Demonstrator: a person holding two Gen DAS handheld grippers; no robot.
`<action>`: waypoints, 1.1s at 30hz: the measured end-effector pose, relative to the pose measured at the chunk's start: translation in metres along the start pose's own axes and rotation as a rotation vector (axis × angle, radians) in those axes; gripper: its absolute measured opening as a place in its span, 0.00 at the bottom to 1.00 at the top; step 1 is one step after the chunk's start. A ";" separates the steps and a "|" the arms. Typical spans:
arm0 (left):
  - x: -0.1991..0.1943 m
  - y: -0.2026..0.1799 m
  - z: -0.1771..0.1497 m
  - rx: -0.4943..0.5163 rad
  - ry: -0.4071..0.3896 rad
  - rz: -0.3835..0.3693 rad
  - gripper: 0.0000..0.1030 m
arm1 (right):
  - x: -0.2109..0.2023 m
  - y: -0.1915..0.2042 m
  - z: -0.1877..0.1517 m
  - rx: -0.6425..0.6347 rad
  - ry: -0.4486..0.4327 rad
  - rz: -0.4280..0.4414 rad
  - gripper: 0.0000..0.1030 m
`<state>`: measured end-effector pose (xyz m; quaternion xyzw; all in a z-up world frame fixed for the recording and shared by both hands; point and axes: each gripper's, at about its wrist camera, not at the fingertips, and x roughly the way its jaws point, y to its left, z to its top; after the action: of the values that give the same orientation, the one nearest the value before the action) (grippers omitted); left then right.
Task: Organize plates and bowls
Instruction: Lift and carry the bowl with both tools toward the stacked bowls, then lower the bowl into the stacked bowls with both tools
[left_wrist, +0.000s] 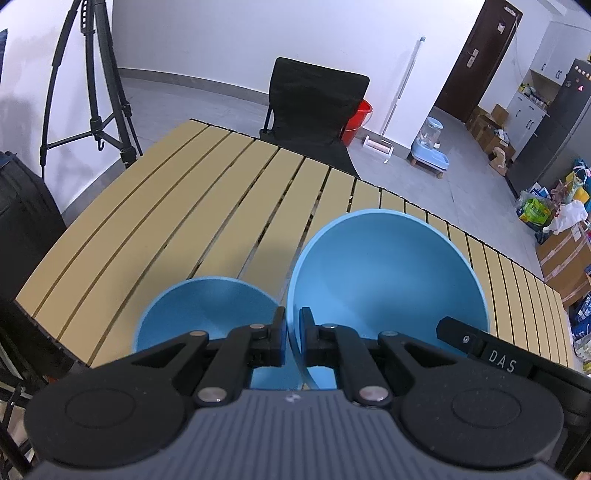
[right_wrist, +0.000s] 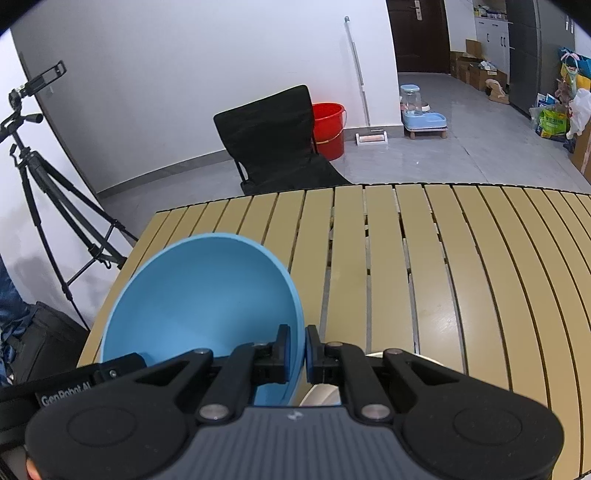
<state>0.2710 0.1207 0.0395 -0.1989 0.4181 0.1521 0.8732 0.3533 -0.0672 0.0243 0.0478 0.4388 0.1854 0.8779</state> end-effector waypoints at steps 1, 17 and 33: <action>-0.001 0.001 0.001 -0.002 -0.001 -0.001 0.07 | -0.002 0.003 -0.002 -0.003 0.000 0.000 0.08; -0.019 0.046 -0.009 -0.054 -0.023 -0.002 0.07 | -0.011 0.042 -0.020 -0.047 0.003 0.013 0.08; -0.015 0.088 -0.016 -0.111 -0.027 0.006 0.07 | 0.007 0.082 -0.034 -0.093 0.036 0.017 0.08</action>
<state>0.2136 0.1886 0.0231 -0.2436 0.3977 0.1805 0.8660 0.3071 0.0090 0.0184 0.0075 0.4450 0.2139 0.8696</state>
